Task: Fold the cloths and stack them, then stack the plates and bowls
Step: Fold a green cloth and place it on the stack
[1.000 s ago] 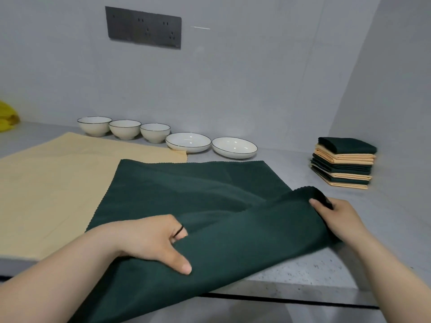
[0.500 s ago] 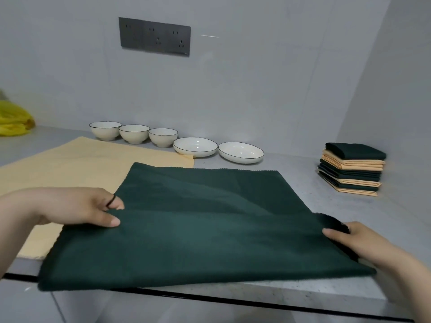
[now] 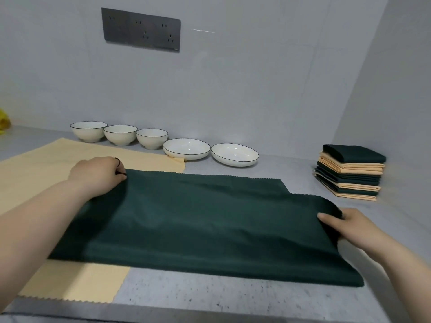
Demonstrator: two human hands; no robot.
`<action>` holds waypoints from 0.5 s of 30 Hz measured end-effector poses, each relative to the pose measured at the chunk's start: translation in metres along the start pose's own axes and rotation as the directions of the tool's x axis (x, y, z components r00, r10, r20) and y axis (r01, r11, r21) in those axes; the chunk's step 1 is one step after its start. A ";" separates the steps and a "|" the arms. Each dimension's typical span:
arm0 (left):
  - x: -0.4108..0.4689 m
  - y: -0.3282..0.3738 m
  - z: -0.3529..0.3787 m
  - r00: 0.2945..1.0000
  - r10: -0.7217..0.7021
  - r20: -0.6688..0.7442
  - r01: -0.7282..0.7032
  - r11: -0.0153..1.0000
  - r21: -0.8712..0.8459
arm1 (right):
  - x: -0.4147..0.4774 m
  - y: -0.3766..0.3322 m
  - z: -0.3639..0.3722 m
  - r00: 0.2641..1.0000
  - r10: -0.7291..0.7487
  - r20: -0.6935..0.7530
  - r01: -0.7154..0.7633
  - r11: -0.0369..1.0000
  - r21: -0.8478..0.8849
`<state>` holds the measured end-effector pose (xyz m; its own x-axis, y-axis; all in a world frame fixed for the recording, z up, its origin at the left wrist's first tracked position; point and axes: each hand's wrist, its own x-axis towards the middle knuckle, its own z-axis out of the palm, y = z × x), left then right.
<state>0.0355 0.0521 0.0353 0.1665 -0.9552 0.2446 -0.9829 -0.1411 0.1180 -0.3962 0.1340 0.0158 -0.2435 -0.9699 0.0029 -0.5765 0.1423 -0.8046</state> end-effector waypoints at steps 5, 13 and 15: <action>0.014 0.020 0.029 0.965 -0.002 -0.261 -0.015 0.998 -0.061 | 0.050 -0.010 0.031 0.975 -0.059 -0.214 0.031 0.991 -0.133; 0.001 0.074 0.071 0.881 0.407 0.242 -0.372 0.911 -0.177 | 0.081 0.003 0.061 0.989 -0.056 -0.140 -0.003 0.921 -0.391; -0.003 0.078 0.074 0.849 0.413 0.330 -0.379 0.911 -0.165 | 0.081 0.004 0.058 0.990 -0.060 -0.131 -0.002 0.902 -0.432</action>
<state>-0.0477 0.0244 -0.0278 -0.2903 -0.9550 -0.0615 -0.9454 0.2762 0.1732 -0.3730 0.0447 -0.0210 -0.3085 -0.9424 0.1293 -0.8563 0.2159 -0.4692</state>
